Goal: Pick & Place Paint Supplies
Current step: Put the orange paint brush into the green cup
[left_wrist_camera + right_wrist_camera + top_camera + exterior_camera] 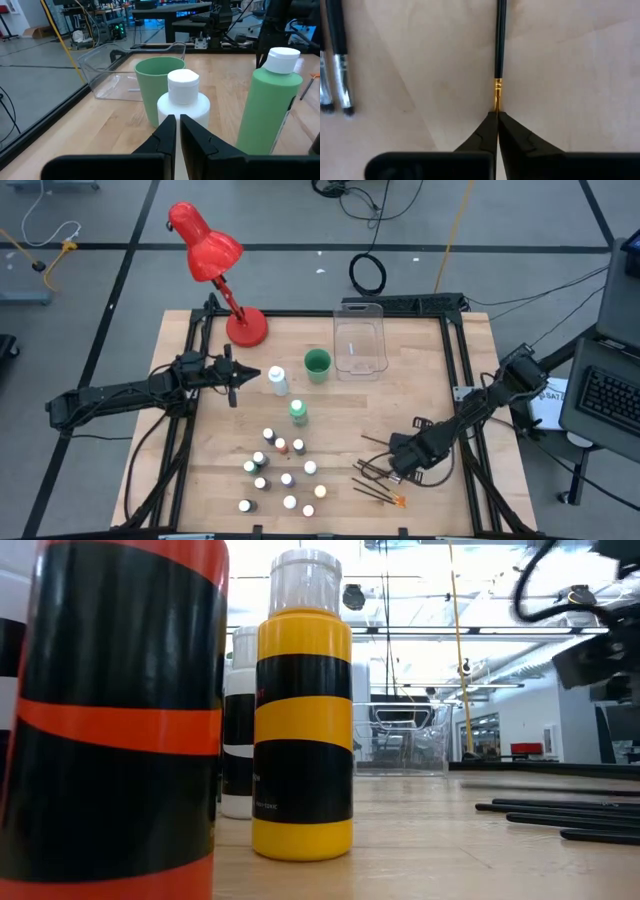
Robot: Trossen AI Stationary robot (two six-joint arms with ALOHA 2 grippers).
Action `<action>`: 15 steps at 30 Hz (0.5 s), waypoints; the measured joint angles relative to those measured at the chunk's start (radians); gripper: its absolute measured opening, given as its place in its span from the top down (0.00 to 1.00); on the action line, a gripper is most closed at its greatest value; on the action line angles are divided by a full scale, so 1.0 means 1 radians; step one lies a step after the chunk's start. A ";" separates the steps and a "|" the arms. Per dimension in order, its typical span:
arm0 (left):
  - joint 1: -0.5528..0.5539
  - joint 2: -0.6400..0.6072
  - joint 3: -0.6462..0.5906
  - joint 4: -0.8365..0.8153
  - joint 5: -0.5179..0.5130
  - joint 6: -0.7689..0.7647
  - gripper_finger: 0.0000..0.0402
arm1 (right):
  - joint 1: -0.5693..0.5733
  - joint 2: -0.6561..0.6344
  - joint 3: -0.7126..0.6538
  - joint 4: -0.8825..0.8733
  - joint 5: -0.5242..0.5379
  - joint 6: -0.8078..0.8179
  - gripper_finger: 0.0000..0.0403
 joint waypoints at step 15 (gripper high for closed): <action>-0.018 0.007 0.000 -0.008 0.001 -0.048 0.94 | 0.014 -0.414 -0.091 0.621 0.585 -0.489 1.00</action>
